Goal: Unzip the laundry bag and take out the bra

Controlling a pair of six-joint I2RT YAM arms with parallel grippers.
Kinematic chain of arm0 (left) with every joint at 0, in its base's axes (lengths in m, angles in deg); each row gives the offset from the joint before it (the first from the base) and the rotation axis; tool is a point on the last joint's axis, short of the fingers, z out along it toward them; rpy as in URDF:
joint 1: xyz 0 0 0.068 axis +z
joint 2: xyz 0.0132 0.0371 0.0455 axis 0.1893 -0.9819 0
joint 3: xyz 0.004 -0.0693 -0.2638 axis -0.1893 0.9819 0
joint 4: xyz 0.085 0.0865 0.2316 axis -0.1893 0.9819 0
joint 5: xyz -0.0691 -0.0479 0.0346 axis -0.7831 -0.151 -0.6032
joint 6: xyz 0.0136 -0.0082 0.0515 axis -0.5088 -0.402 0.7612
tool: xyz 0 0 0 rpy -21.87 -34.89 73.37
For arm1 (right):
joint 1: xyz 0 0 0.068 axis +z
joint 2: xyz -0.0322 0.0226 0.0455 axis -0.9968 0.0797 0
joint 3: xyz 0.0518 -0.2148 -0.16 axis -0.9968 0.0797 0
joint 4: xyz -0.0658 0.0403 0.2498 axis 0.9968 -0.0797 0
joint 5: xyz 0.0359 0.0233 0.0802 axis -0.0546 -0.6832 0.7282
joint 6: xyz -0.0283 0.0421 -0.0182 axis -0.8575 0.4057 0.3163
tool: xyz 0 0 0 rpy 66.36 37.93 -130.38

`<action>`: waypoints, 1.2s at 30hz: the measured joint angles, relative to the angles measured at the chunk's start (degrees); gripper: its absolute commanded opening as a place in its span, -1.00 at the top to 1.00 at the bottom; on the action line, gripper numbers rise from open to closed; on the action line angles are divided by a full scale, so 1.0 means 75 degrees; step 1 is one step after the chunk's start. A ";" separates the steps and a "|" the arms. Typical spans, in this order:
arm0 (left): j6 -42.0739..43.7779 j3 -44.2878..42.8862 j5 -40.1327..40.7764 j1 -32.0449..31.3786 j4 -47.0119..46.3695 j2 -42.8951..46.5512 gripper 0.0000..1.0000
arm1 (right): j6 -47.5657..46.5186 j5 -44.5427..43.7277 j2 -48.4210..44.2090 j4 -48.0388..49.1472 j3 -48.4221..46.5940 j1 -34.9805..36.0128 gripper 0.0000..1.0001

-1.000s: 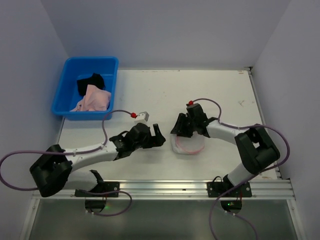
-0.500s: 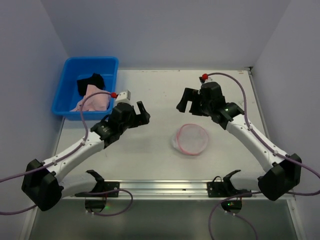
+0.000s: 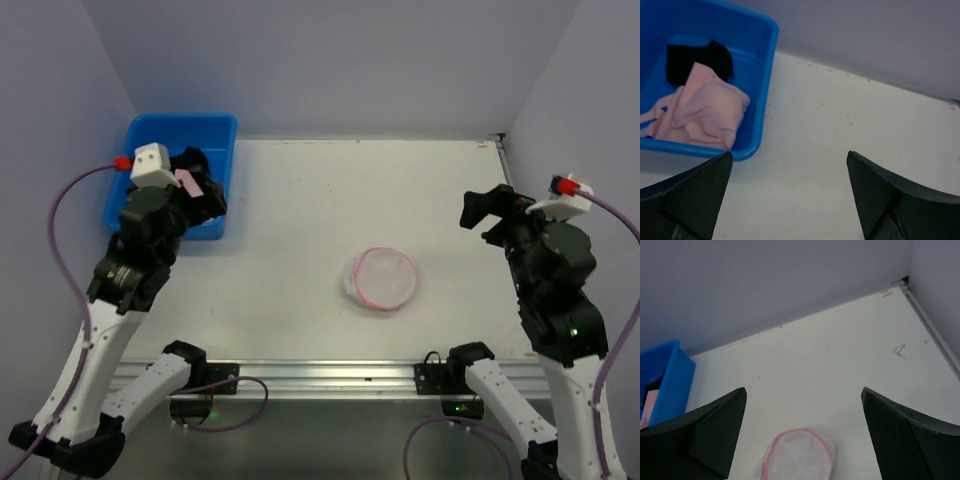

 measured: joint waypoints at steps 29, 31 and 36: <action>0.1166 0.0079 0.2267 0.0003 0.2279 0.5024 -1.00 | -0.1102 0.0475 -0.4718 -0.0058 0.1620 0.0000 -0.97; 0.1105 0.0163 0.2299 0.0003 0.2317 0.5036 -1.00 | -0.1105 0.0484 -0.4741 -0.0058 0.1623 0.0000 -0.97; 0.0988 0.0297 0.2323 0.0003 0.2340 0.5036 -1.00 | -0.1113 0.0487 -0.4753 -0.0055 0.1620 0.0000 -0.97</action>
